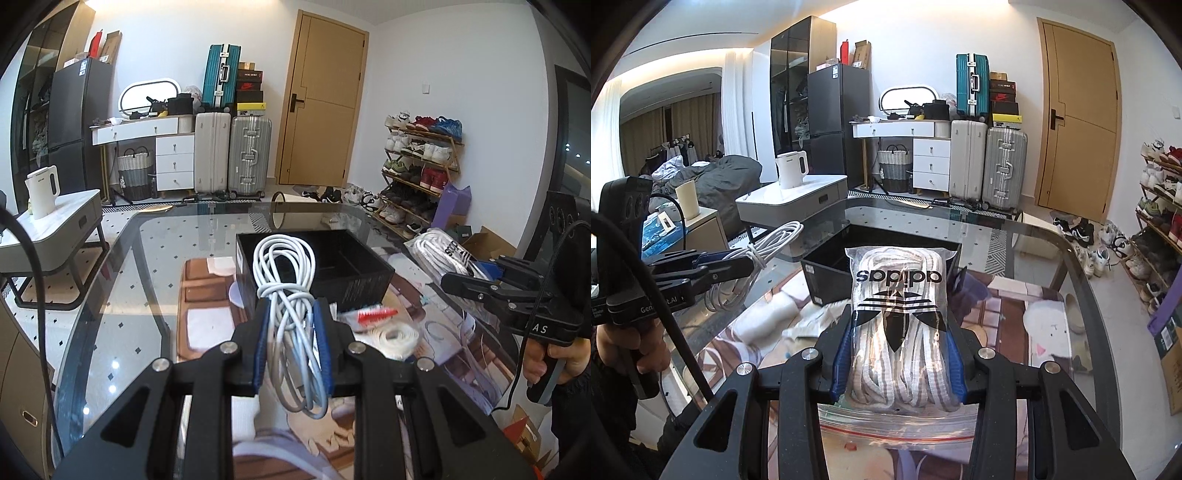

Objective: Organize soft objects
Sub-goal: 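Lift the white cable with the left tool while the right tool carries the adidas bag to the box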

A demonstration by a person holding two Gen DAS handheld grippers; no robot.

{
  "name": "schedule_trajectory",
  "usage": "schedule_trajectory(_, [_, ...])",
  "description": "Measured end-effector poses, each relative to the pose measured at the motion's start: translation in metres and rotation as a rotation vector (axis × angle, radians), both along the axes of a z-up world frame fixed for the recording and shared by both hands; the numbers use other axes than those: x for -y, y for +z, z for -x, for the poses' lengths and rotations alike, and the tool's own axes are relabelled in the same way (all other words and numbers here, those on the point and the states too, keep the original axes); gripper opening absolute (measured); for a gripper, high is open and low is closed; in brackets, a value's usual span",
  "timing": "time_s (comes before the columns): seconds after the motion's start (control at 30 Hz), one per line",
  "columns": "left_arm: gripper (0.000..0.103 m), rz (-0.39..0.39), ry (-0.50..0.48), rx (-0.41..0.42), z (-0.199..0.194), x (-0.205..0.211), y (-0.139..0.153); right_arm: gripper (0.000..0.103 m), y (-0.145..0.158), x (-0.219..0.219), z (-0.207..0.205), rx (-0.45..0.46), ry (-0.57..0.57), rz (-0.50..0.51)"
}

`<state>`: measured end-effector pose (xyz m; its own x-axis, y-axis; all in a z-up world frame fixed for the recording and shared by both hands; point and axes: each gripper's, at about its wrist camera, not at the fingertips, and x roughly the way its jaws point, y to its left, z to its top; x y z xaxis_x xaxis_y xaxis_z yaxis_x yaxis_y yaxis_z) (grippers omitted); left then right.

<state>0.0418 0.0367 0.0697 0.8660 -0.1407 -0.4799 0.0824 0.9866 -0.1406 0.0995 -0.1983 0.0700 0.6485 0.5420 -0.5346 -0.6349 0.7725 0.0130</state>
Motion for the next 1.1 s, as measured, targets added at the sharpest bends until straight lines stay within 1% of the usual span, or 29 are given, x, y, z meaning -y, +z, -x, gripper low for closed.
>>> schedule_trajectory(0.4, [0.021,-0.019,-0.002,0.019,-0.027,0.000,0.011,0.043,0.011,-0.014,-0.016,0.002,0.020,0.011])
schedule_trajectory(0.83, [0.021,-0.019,-0.014,0.001,-0.061,0.002,0.016,0.043,0.021,-0.034,-0.047,-0.010,0.045,0.030])
schedule_trajectory(1.1, [0.021,-0.021,-0.029,-0.019,-0.081,0.005,0.011,0.043,0.019,-0.044,-0.069,-0.035,0.051,0.053])
